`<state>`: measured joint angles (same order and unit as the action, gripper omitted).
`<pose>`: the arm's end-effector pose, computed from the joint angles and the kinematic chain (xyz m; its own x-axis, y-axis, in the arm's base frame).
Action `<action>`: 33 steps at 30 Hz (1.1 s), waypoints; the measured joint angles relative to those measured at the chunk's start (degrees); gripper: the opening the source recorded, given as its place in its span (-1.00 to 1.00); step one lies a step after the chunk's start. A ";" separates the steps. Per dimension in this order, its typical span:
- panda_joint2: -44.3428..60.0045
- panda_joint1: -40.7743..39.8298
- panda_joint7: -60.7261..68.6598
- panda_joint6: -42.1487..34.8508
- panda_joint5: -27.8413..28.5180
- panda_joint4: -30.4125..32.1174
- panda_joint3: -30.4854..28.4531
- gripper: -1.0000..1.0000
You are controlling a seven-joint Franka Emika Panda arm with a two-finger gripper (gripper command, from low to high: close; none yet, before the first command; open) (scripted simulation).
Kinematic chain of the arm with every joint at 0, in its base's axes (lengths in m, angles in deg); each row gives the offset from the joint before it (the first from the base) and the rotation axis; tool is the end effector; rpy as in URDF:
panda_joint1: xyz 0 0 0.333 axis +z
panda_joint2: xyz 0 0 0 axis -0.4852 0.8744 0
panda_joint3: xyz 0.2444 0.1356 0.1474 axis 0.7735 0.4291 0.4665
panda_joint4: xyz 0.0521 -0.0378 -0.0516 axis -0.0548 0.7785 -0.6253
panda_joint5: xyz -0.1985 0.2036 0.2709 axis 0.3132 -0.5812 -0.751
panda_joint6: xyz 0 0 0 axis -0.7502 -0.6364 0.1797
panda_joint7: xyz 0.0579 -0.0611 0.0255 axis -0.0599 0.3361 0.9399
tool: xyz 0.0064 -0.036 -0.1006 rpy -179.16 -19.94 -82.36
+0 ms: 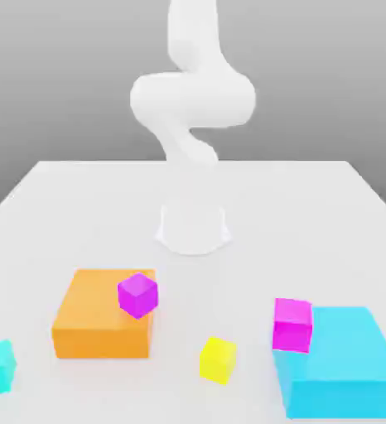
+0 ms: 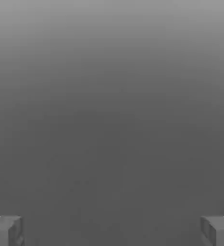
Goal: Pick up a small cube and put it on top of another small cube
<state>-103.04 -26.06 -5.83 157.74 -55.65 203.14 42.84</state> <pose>0.3808 0.0008 0.6644 0.5904 -0.6417 0.4895 -0.4635 -0.7661 -0.4453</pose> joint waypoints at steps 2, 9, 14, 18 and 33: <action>4.21 2.35 5.16 2.46 -0.34 1.96 -1.74 0.00; 18.17 9.32 22.74 10.57 -2.21 8.42 -6.92 0.00; 28.16 12.99 35.74 16.32 -4.24 13.01 -9.25 0.00; 36.13 14.66 45.94 20.92 -5.60 16.67 -9.73 0.00; 59.81 9.66 62.69 37.53 -10.11 19.33 -2.45 -1.00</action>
<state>-43.23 -16.41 56.85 195.27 -65.76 222.47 40.39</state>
